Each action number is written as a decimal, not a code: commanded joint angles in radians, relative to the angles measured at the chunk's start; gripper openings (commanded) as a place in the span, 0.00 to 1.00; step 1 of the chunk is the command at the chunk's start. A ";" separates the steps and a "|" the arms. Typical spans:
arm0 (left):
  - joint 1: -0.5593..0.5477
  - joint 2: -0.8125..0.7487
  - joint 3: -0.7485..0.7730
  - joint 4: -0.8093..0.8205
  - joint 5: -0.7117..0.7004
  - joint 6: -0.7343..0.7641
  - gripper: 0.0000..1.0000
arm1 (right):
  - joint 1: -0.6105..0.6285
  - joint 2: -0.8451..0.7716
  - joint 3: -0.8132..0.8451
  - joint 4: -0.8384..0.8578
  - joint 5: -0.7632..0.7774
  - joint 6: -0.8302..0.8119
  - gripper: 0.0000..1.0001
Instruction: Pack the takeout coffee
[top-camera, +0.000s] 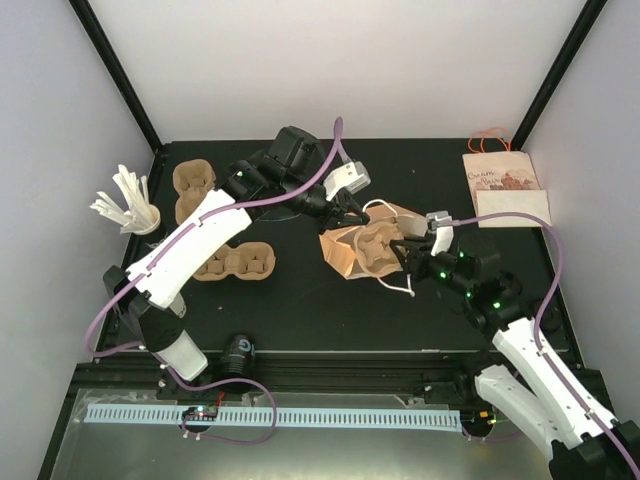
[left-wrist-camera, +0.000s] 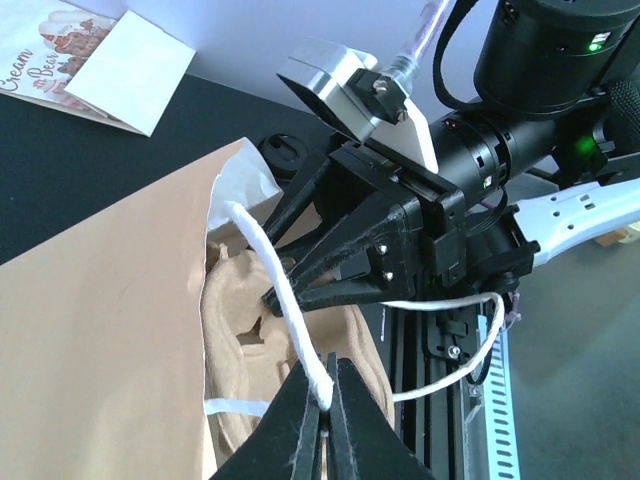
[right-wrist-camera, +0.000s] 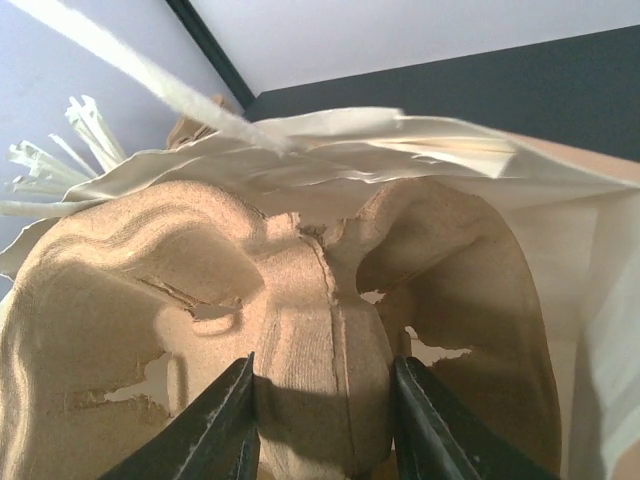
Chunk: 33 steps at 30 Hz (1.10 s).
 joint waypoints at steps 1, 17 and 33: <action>0.001 -0.043 -0.027 0.072 0.023 -0.016 0.02 | -0.005 -0.039 -0.018 0.031 0.073 0.027 0.36; 0.001 -0.032 -0.045 0.233 0.245 -0.185 0.02 | 0.186 0.087 0.066 -0.024 0.289 -0.192 0.39; 0.027 -0.099 -0.106 0.233 0.323 -0.191 0.02 | 0.211 -0.021 -0.047 0.052 0.526 -0.168 0.39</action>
